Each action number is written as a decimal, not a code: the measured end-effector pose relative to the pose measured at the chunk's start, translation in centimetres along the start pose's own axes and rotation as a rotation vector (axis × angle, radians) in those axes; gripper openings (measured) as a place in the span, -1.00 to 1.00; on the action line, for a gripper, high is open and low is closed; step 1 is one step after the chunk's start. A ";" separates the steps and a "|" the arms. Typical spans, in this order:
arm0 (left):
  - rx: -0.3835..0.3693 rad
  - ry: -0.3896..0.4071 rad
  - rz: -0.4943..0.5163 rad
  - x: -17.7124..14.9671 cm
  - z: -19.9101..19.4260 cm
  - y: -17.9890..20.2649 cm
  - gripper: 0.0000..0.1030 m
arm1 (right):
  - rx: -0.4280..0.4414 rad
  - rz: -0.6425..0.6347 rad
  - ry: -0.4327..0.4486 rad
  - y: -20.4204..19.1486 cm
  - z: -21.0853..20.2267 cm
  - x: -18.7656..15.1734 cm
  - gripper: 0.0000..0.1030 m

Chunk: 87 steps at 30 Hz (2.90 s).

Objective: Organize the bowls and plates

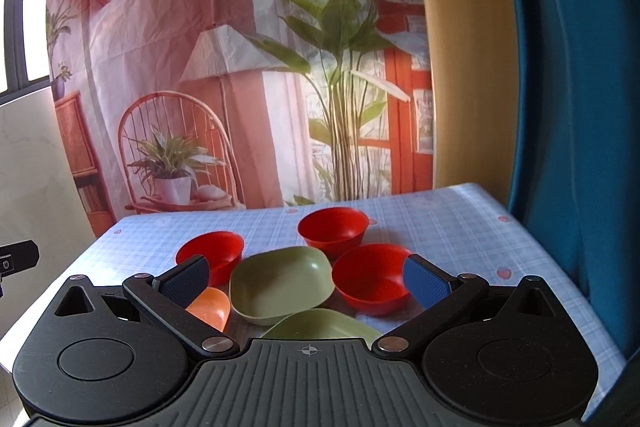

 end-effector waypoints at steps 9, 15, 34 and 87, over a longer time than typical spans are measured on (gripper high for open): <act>-0.009 -0.076 -0.007 -3.0 5.5 -1.0 1.00 | -0.050 -0.080 -0.063 0.7 4.4 -4.4 0.99; -0.009 -0.116 0.029 -4.5 7.2 -1.2 1.00 | -0.034 -0.049 -0.113 1.0 6.2 -6.7 0.99; -0.064 -0.250 -0.022 -6.6 10.7 -0.2 0.82 | 0.006 -0.034 -0.259 1.5 10.0 -8.3 0.99; -0.393 -0.461 -0.077 -5.5 25.2 6.8 -0.27 | 0.150 -0.059 -0.364 0.6 23.8 -5.4 -0.02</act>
Point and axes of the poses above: each gripper's, at about its wrist camera, not at the fingertips, and z roughly the way its jaws point, y to its right, x to its top, the point moved 6 cm from there along z, roughly the way its jaws point, and after that the axes turned 6 degrees about y, right-handed, at the moved point
